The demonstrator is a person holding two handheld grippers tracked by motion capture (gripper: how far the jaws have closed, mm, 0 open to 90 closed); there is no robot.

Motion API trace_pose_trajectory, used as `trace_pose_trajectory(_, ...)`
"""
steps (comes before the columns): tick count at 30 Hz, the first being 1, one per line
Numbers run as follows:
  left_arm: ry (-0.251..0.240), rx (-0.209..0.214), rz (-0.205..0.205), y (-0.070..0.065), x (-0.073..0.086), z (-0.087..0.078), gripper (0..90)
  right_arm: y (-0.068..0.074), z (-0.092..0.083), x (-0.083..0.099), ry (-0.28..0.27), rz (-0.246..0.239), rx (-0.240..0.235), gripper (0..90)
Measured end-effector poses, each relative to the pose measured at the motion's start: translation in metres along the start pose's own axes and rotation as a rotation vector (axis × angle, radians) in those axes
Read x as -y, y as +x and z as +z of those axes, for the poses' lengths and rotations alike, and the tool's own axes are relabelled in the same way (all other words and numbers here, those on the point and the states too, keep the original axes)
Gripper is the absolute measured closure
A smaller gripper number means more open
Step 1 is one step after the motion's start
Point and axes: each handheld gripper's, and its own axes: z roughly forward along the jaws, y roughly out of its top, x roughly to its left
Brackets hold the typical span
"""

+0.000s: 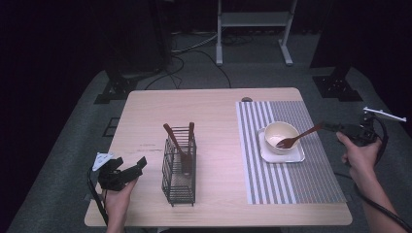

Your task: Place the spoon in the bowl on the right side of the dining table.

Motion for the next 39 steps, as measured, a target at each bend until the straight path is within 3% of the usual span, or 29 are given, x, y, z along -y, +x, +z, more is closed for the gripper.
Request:
trace_pose_trajectory(28,0.001,-0.008,-0.002,0.0008,-0.0003,-0.0016,2.2,-0.0013,0.0081,-0.0017,0.007,0.012,-0.021,78.5)
trace_pose_trajectory(39,-0.001,-0.007,0.000,0.0009,-0.0002,-0.0025,2.2,-0.0029,0.0009,-0.0031,-0.014,0.017,-0.020,75.5)
